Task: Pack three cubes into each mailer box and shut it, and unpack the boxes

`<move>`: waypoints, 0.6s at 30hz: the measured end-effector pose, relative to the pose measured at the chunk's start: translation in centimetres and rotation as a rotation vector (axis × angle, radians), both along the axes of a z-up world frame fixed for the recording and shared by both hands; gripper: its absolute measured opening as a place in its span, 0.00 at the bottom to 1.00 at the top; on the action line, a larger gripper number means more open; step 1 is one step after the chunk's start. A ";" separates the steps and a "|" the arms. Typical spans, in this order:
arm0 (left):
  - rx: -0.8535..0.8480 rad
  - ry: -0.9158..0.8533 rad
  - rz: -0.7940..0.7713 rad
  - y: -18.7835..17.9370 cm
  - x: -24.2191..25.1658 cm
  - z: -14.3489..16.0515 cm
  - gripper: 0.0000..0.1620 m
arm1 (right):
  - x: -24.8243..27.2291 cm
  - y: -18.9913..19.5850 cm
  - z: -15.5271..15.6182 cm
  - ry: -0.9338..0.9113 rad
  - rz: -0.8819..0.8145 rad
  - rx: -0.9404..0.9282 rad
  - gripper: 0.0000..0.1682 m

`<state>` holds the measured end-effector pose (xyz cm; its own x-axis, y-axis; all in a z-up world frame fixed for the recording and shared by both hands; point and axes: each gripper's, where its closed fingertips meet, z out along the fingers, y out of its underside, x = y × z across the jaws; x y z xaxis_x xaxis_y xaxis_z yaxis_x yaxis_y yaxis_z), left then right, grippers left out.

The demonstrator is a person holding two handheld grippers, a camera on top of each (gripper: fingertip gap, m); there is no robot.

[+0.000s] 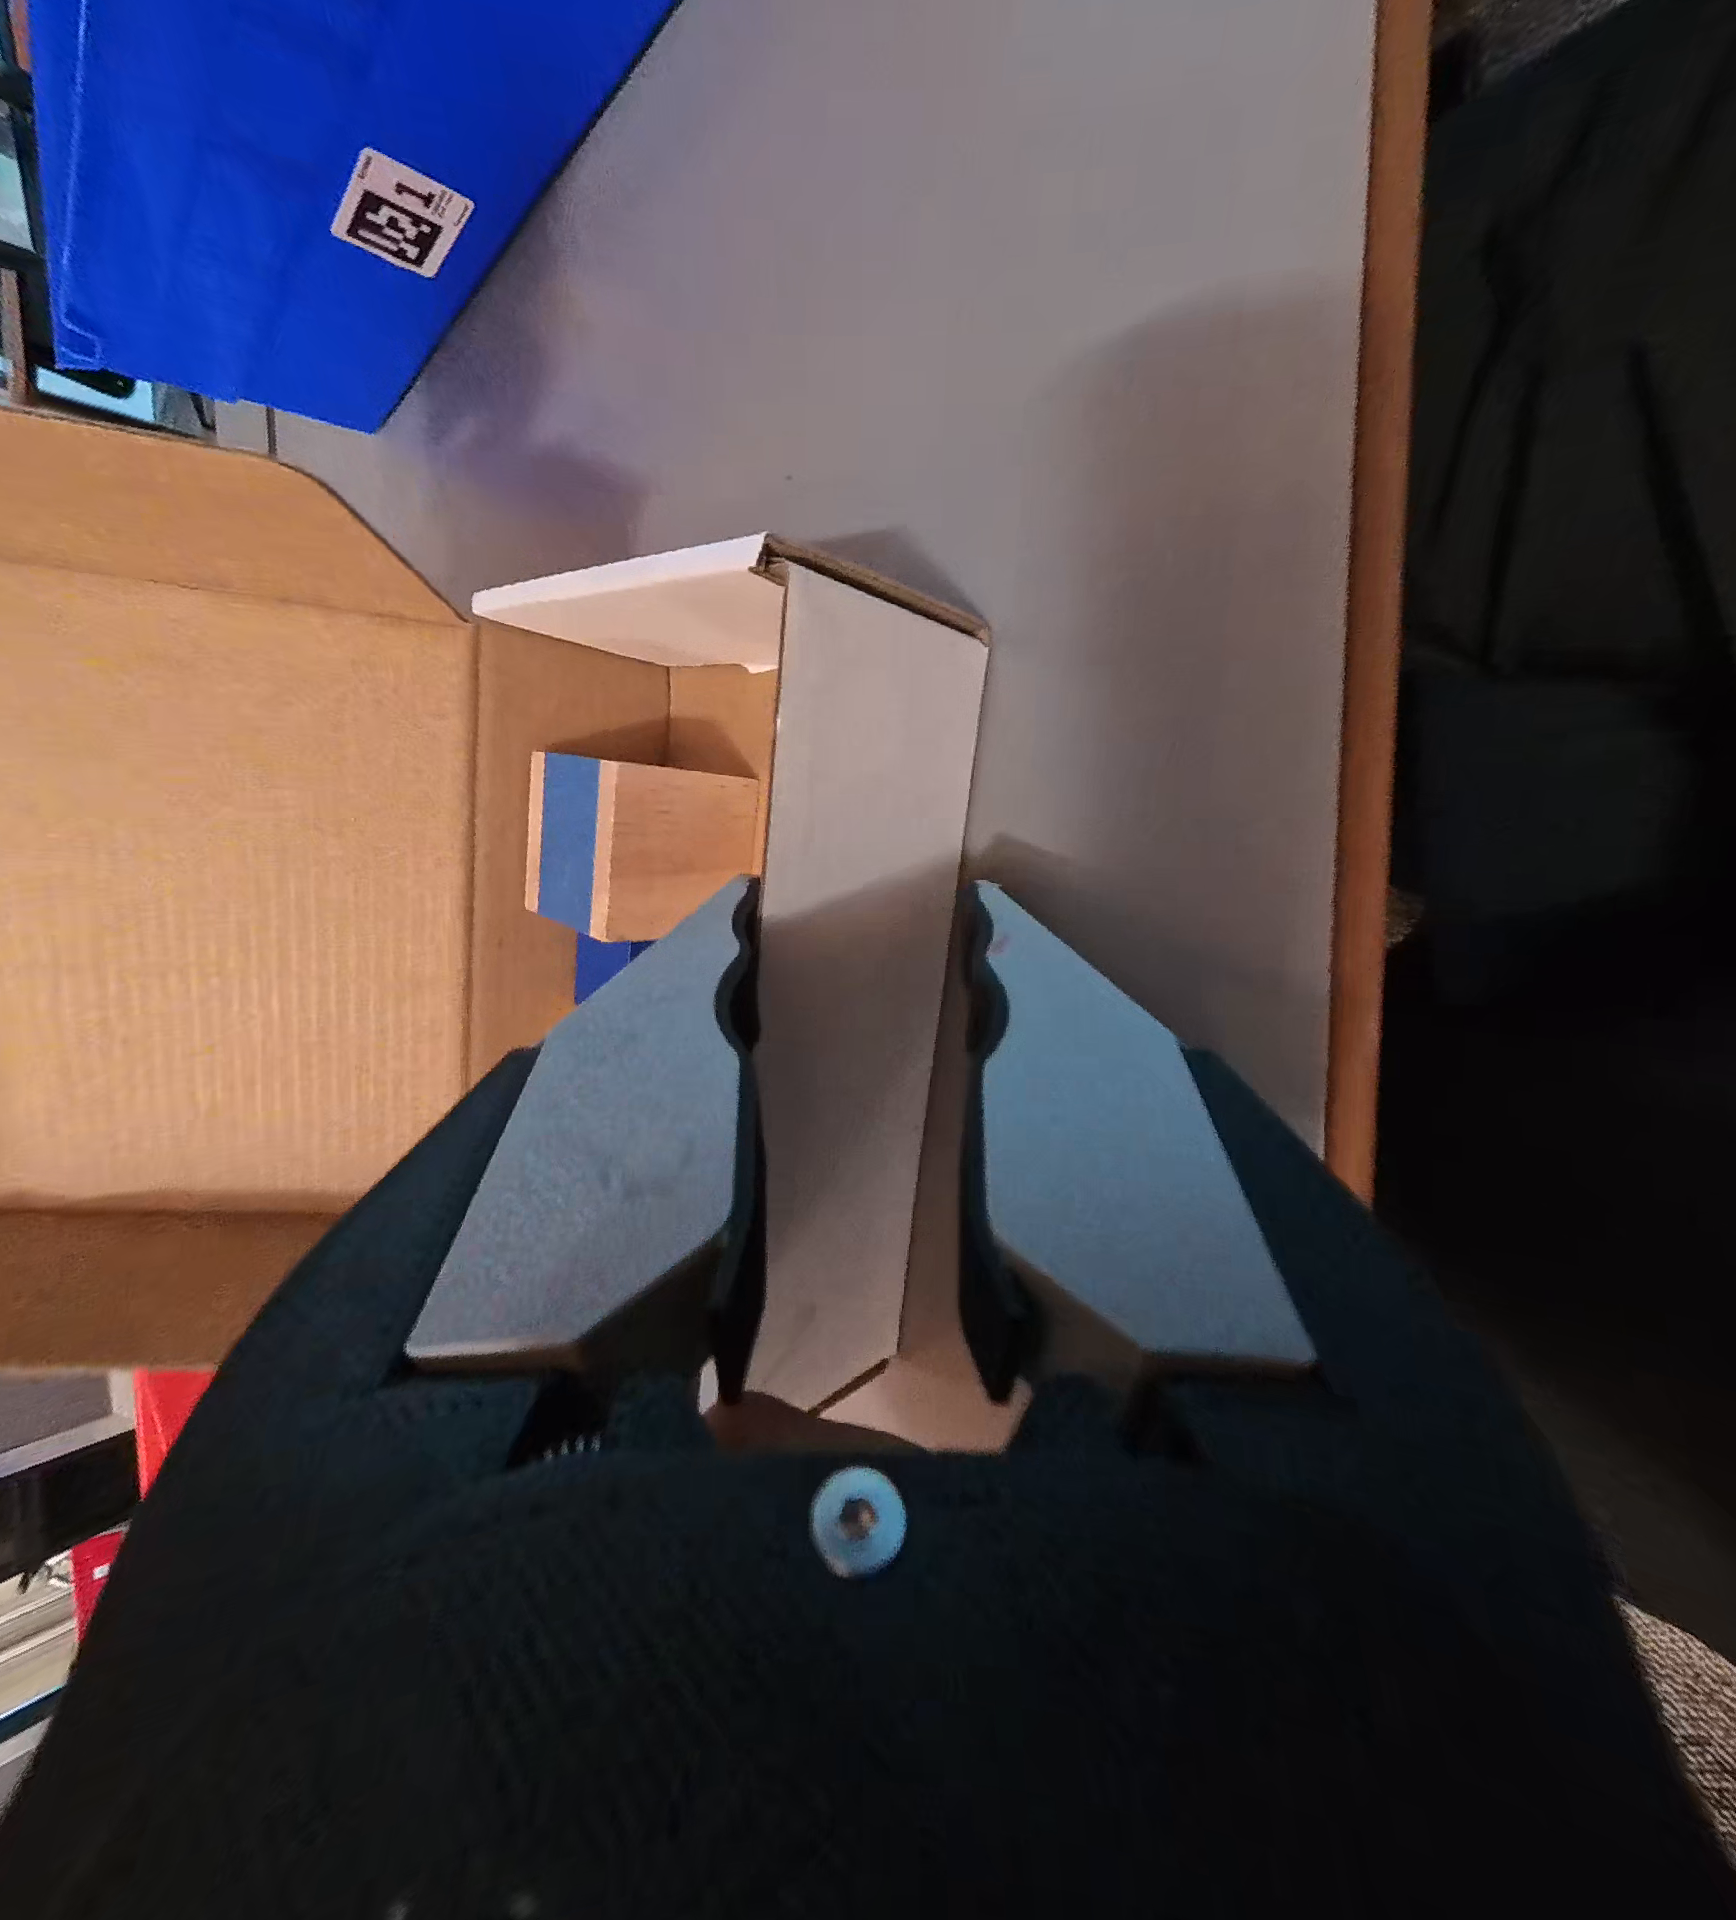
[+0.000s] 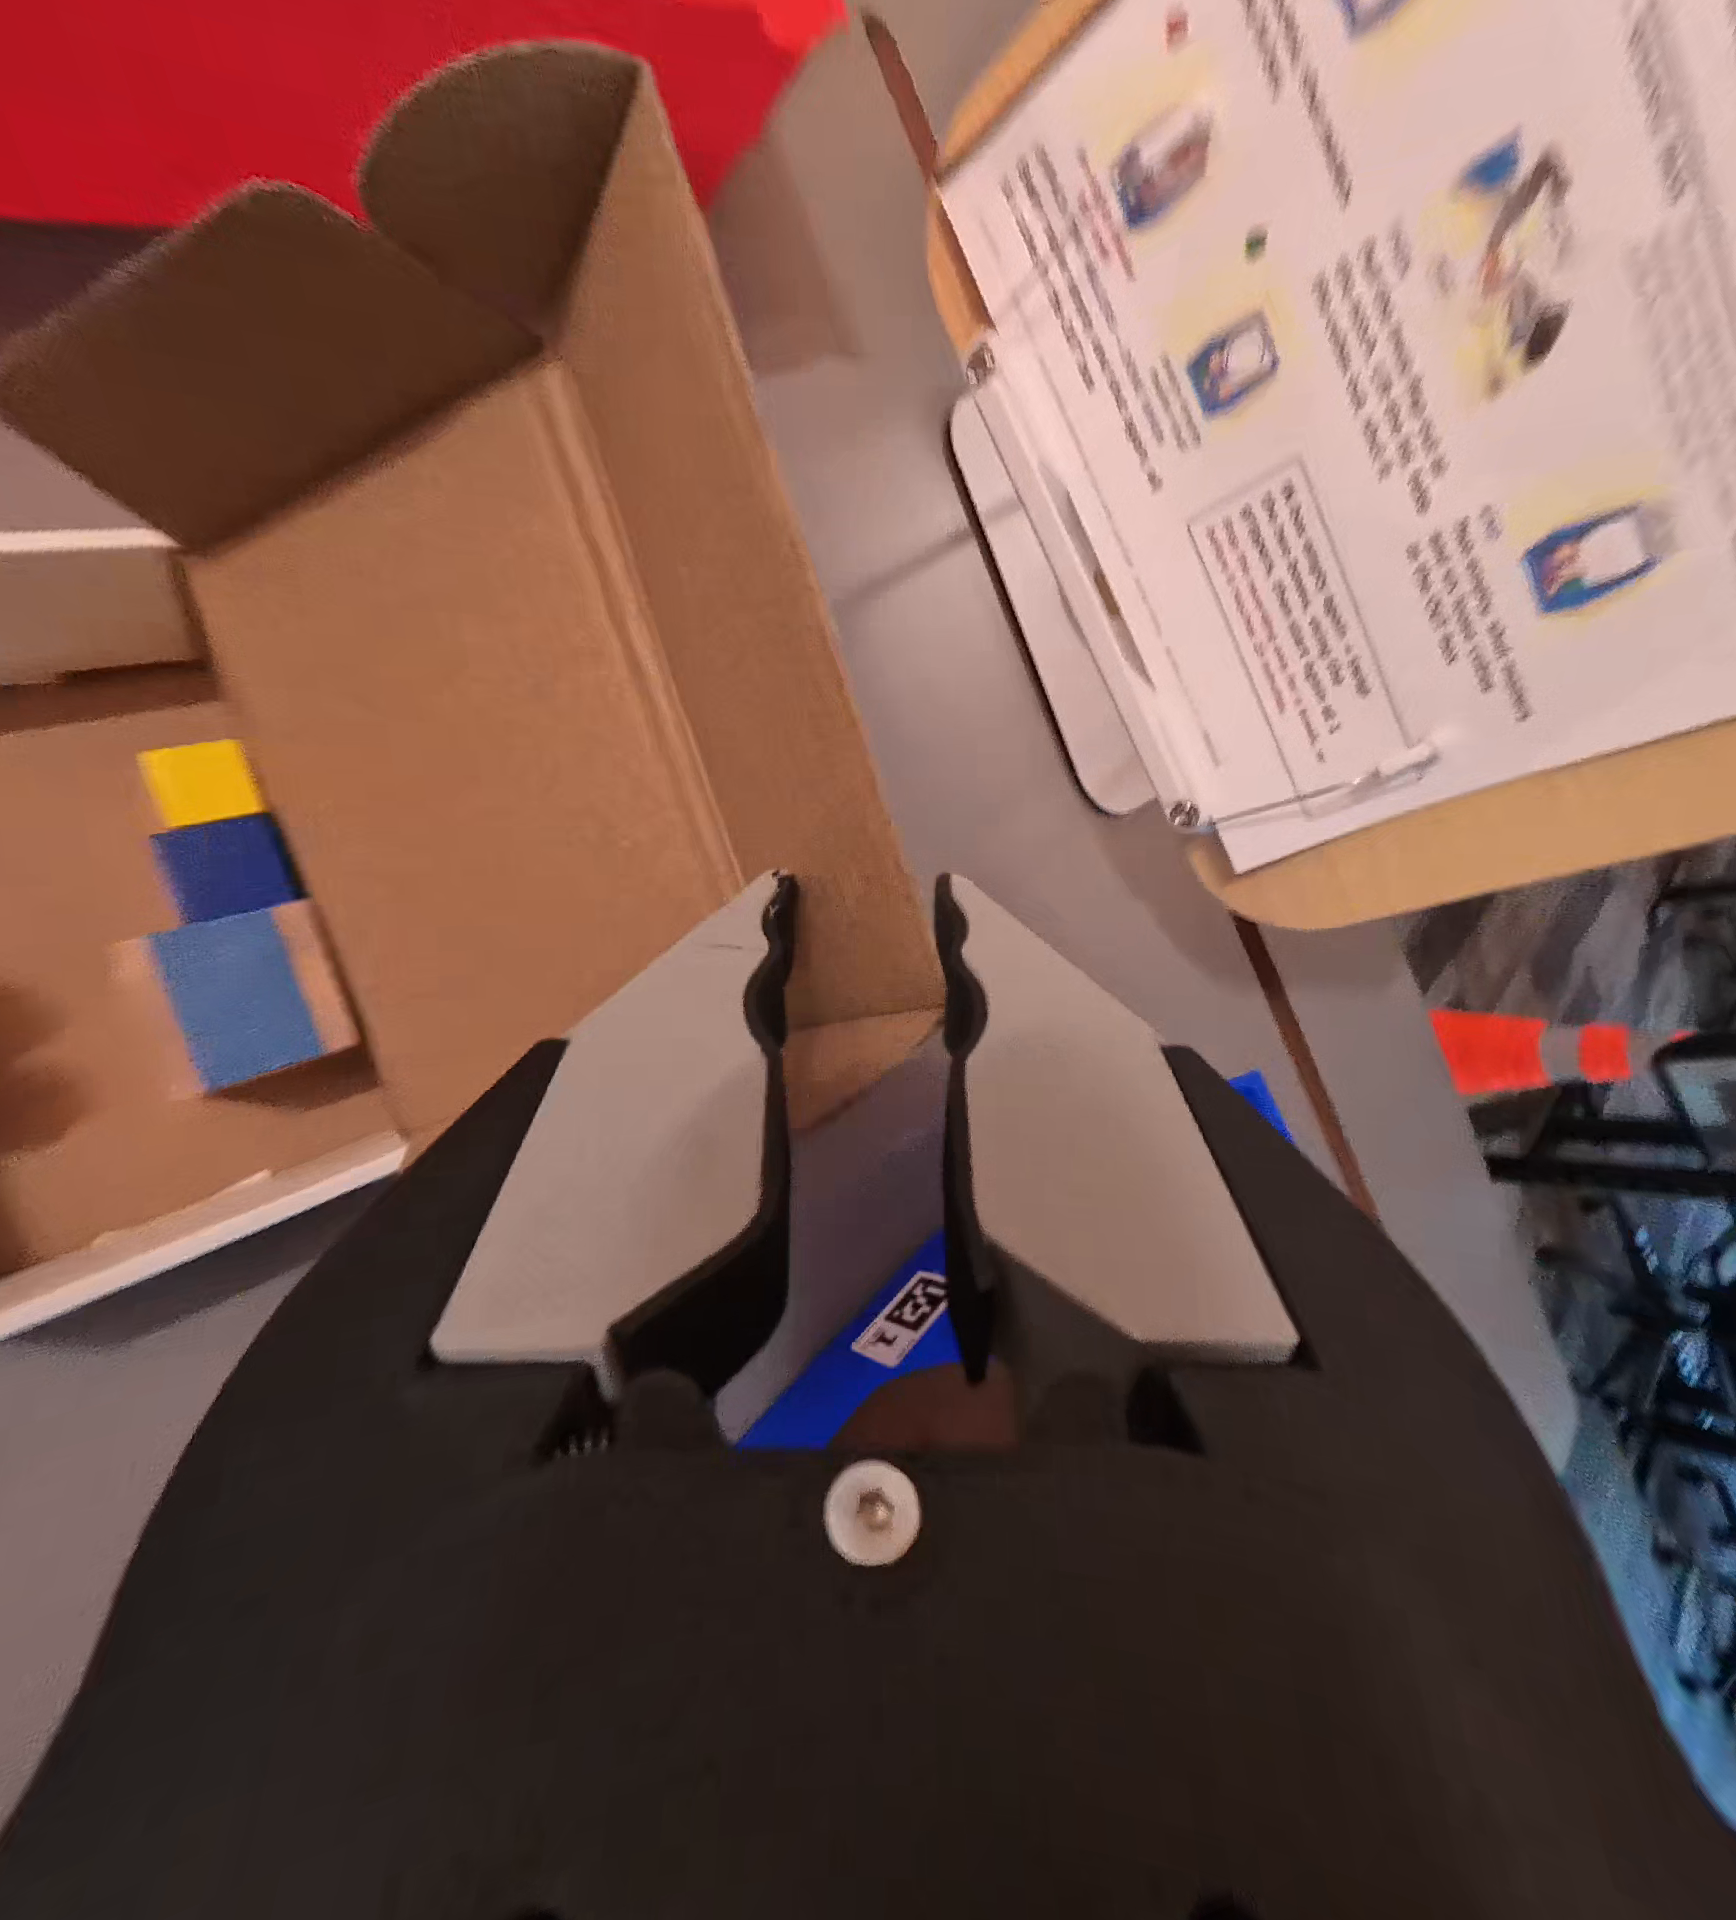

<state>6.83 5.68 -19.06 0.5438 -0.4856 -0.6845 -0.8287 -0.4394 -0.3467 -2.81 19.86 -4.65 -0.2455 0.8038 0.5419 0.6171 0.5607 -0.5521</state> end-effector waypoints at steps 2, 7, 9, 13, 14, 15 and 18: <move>0.001 -0.002 -0.001 0.0 0.0 0.0 0.21 | -1.3 1.8 -2.1 -0.051 -0.059 -0.026 0.16; 0.007 -0.003 -0.008 0.0 0.1 0.0 0.21 | -2.3 5.2 -9.3 -0.239 -0.193 -0.008 0.19; 0.011 -0.005 -0.010 0.0 0.2 0.0 0.22 | -2.5 6.3 -10.5 -0.255 -0.230 0.070 0.20; 0.027 -0.012 -0.005 0.2 0.1 0.1 0.21 | -3.2 6.5 -6.0 -0.084 -0.264 0.157 0.18; 0.031 -0.016 -0.005 0.3 0.1 0.2 0.21 | -3.1 5.9 -4.3 -0.032 -0.260 0.150 0.18; 0.032 -0.024 -0.003 0.4 0.1 0.2 0.21 | -2.7 5.1 -2.7 0.020 -0.249 0.136 0.18; 0.033 -0.038 0.001 0.4 0.1 0.2 0.21 | -0.1 1.8 1.1 0.151 -0.188 0.102 0.18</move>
<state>6.96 6.07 -18.83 0.5704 -0.4624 -0.6789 -0.8142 -0.4276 -0.3928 -2.88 21.66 -3.51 -0.0069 0.7673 0.6413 0.6305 0.5011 -0.5928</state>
